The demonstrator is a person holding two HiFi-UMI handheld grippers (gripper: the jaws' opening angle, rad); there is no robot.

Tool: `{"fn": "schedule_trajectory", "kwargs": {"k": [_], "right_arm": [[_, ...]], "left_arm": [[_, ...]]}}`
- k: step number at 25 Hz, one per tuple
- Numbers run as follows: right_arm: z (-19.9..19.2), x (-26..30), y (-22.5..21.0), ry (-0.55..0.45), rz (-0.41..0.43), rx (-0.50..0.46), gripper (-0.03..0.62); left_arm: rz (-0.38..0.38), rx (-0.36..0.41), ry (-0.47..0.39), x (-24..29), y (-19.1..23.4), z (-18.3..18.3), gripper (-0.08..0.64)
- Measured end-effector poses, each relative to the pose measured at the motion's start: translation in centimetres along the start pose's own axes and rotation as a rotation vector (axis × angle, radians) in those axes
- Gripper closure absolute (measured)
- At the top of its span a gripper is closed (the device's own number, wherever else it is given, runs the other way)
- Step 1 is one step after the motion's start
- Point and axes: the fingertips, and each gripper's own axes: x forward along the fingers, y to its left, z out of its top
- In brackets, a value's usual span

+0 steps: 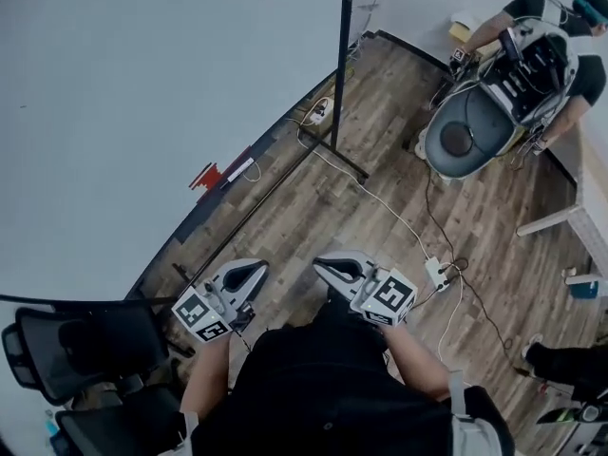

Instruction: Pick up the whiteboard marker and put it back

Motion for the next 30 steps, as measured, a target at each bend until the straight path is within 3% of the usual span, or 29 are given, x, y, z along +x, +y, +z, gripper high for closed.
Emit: {"fn": "schedule_trajectory", "kwargs": {"k": [4,9,14,20,25,30], "right_arm": [[0.0,-1.8,-4.0,0.024,0.110,0.038,0.572],[-1.1,1.1,-6.9,0.078,0.274,0.026,0.572],[-0.5,6.0,-8.8,0.064,0.340,0.008,0.572],[0.0,10.9,-11.7,0.119,0.352,-0.031,0.572],[1.8,16.1,-16.0,0.143,0.276,-0.043,0.572],[3.4,20.9,-18.8,0.164,0.232,-0.071,0.572]], "left_arm": [[0.038,-0.010,-0.003,5.2,-0.5,0.9,0.555],[0.063,0.049,0.057,7.6,0.6,1.4,0.555],[0.194,-0.017,-0.022,6.0,5.9,2.1,0.555],[0.238,0.011,-0.021,4.5,11.8,2.8,0.555],[0.333,0.052,-0.108,2.1,19.0,4.3,0.554],[0.292,0.071,-0.120,1.6,23.8,6.2,0.554]]}}
